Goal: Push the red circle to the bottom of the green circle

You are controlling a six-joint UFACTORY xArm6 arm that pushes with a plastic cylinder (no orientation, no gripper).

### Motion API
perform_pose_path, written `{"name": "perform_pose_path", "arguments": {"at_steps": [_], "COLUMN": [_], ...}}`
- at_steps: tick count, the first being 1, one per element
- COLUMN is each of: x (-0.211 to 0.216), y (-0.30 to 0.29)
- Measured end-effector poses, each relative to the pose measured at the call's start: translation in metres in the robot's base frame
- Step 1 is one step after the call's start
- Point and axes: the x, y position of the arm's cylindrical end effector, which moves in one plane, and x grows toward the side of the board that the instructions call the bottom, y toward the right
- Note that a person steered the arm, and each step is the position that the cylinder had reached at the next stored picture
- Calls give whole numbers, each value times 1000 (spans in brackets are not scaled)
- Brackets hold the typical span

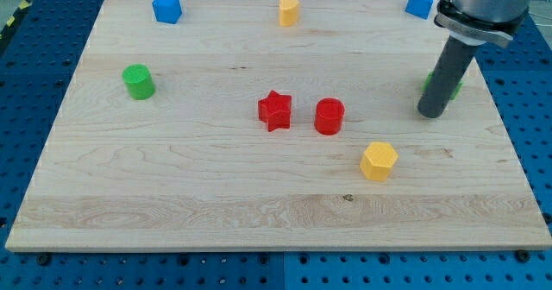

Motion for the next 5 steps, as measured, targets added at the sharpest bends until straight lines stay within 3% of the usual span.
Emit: {"name": "perform_pose_path", "arguments": {"at_steps": [3, 5], "x": [0, -6], "y": [-38, -96]}}
